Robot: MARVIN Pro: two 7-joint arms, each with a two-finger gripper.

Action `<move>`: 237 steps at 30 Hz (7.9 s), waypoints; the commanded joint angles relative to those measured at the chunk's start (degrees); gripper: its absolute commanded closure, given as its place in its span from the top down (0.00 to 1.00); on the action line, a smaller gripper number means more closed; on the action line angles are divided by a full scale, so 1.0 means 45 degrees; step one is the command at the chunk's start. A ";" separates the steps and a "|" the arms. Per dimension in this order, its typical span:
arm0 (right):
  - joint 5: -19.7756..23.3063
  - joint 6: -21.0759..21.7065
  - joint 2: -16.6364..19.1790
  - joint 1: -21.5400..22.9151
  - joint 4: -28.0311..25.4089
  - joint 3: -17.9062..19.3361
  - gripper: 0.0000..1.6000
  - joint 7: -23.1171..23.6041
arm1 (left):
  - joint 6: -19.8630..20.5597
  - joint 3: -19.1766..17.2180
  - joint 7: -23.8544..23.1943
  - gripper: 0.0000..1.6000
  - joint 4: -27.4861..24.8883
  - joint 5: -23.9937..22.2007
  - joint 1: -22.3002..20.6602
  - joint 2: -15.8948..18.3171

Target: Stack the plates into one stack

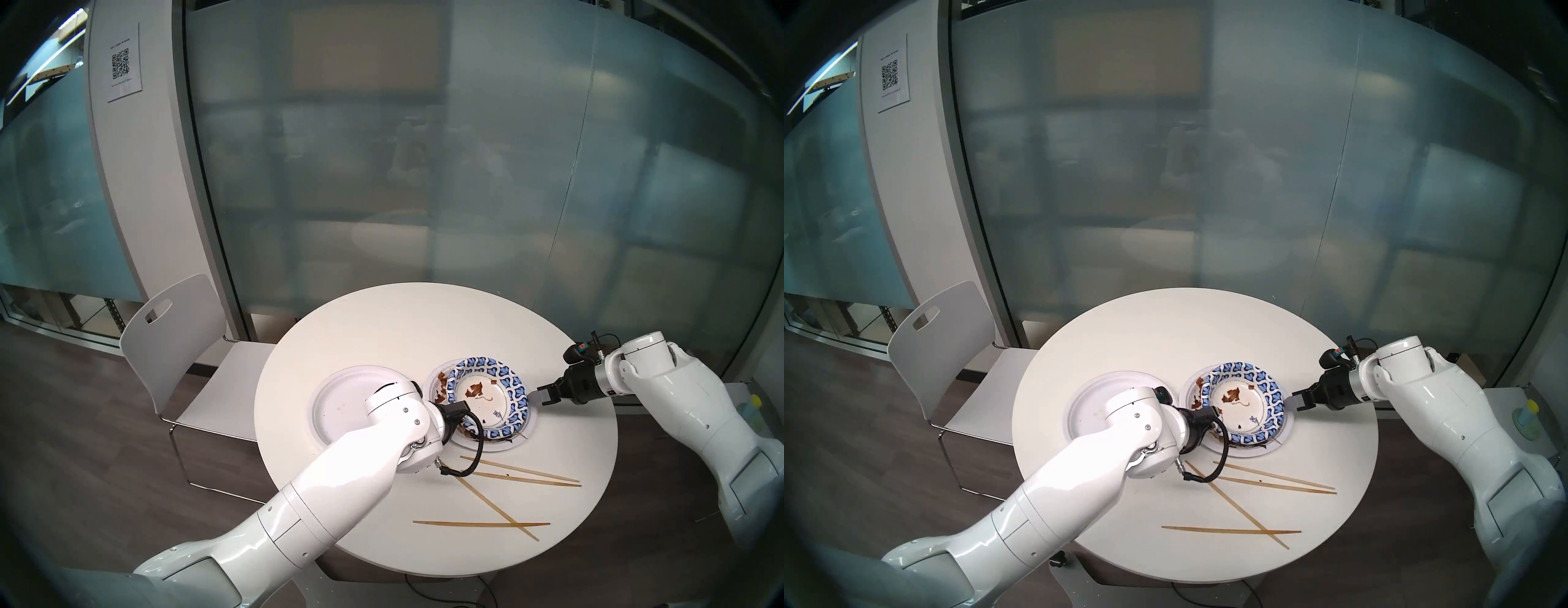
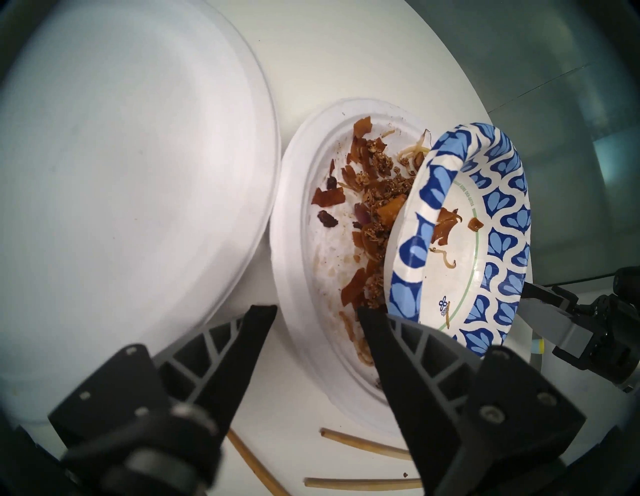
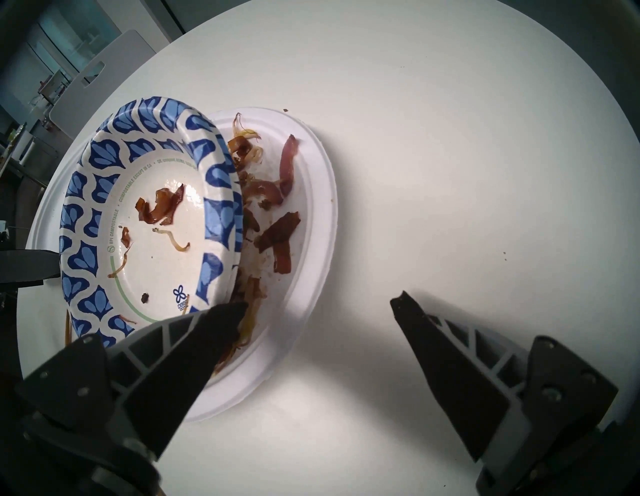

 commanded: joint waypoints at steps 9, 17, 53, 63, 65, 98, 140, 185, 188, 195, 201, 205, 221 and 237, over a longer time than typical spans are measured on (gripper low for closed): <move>-0.0358 -0.0105 -0.0394 0.0885 0.0390 -0.0061 1.00 0.0480 | -0.0402 0.0057 -0.0221 0.69 0.0248 0.0216 -0.0077 -0.0307; -0.0623 -0.0015 -0.0510 0.0959 0.0658 -0.0037 1.00 0.0505 | -0.0670 0.0124 -0.0314 0.68 0.0385 0.0409 -0.0045 -0.0394; -0.1605 -0.0196 -0.1046 0.1448 0.1616 -0.0145 1.00 0.1405 | -0.1165 0.0339 -0.0206 0.64 0.0563 0.0627 -0.0074 -0.0650; -0.1676 -0.0275 -0.1137 0.1452 0.1749 -0.0150 0.99 0.1507 | -0.1263 0.0426 -0.0117 0.64 0.0558 0.0589 -0.0013 -0.0625; -0.1679 -0.0292 -0.1152 0.1452 0.1776 -0.0150 0.98 0.1519 | -0.1304 0.0453 -0.0096 0.64 0.0552 0.0588 0.0004 -0.0615; -0.1669 -0.0247 -0.1197 0.1252 0.1597 -0.0084 0.67 0.1696 | -0.1721 0.0714 -0.0010 0.46 0.0250 0.0467 0.0250 -0.0300; -0.1414 0.0433 -0.0815 0.0328 0.0054 0.0439 0.00 0.1082 | -0.2289 0.0972 -0.0013 0.00 -0.0138 0.0523 0.0199 -0.0275; -0.1340 0.1781 -0.0235 -0.0449 -0.2690 0.1236 0.00 0.0338 | -0.2243 0.0864 0.0183 0.00 -0.2236 -0.0022 0.0314 0.0548; -0.1381 0.1870 -0.0251 -0.0425 -0.2948 0.1239 0.00 0.0284 | -0.2185 0.0755 0.0252 0.00 -0.2602 -0.0123 0.0368 0.0731; -0.1421 0.2082 -0.0276 -0.0331 -0.3474 0.1256 0.00 0.0225 | -0.2104 0.0524 0.0328 0.00 -0.3184 -0.0374 0.0520 0.1114; -0.1481 0.2256 -0.0317 -0.0271 -0.3918 0.1294 0.00 0.0137 | -0.2029 0.0273 0.0321 0.00 -0.3711 -0.0678 0.0783 0.1558; -0.1513 0.2270 -0.0381 -0.0208 -0.4102 0.1219 0.00 0.0221 | -0.2025 0.0130 0.0321 0.00 -0.4055 -0.0794 0.0946 0.1789; -0.1954 0.2303 -0.0916 0.0741 -0.4066 0.0575 0.00 0.0564 | -0.2022 -0.1019 0.0029 0.00 -0.4465 -0.1298 0.1386 0.2900; -0.2791 0.2224 -0.2287 0.2340 -0.3533 -0.0849 0.00 0.1264 | -0.1973 -0.2181 -0.0194 0.00 -0.5318 -0.2093 0.2316 0.4190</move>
